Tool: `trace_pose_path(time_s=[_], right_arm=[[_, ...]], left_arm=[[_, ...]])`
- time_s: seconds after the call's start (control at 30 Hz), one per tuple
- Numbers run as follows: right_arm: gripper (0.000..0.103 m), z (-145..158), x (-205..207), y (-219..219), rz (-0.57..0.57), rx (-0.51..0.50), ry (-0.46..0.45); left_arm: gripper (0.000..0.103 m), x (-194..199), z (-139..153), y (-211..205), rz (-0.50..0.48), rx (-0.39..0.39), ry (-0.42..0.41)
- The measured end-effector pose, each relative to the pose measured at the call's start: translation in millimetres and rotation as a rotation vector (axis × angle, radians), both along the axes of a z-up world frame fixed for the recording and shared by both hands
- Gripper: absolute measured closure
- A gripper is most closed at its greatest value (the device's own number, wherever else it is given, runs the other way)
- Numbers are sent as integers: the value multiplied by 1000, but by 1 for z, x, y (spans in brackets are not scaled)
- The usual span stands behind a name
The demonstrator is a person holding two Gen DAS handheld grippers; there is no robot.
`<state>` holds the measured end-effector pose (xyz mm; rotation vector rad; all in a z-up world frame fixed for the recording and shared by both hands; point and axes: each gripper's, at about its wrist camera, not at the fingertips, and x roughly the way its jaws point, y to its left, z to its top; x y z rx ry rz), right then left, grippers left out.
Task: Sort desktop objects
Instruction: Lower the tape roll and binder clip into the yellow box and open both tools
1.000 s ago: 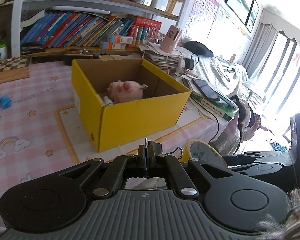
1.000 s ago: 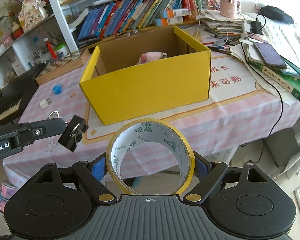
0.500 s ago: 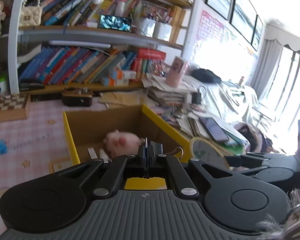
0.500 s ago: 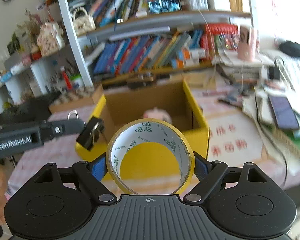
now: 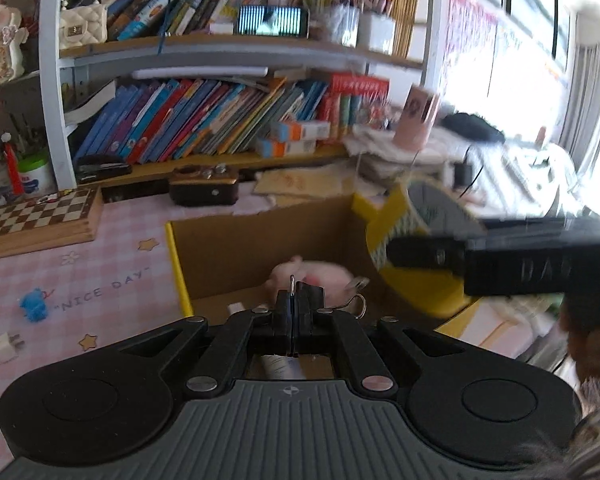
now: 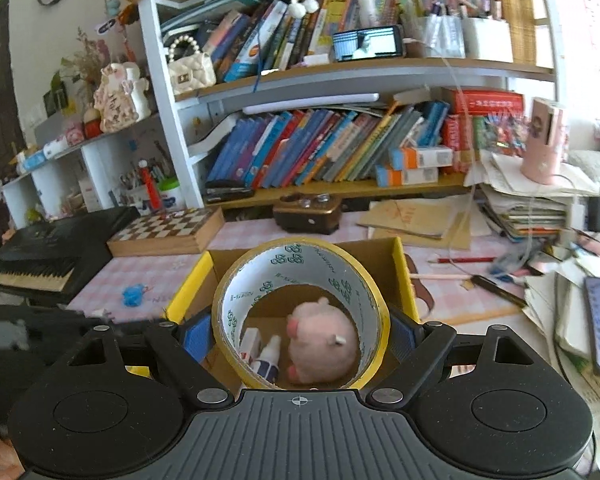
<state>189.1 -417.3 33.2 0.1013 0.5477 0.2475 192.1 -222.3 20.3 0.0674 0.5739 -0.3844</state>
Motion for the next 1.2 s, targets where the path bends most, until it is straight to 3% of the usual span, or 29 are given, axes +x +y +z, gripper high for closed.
trace_pose_path(time_s=[0.33, 0.63, 0.8, 0.9, 0.93, 0.97, 1.2], right_arm=[[17, -27, 46, 12, 117, -34, 116], [17, -51, 62, 21, 177, -65, 231], [17, -53, 64, 22, 184, -66, 243], [17, -54, 65, 21, 180, -60, 249], [17, -54, 65, 20, 176, -53, 252], [17, -53, 66, 20, 174, -52, 253], [16, -57, 69, 26, 180, -64, 276]], left_arm=[[102, 26, -38, -28, -21, 123, 88], [100, 30, -41, -26, -24, 101, 104], [93, 27, -40, -25, -3, 105, 98], [69, 24, -37, -22, 21, 120, 79], [52, 21, -35, -20, 36, 123, 65], [43, 18, -32, -17, 42, 116, 54], [15, -17, -18, -3, 27, 44, -17]])
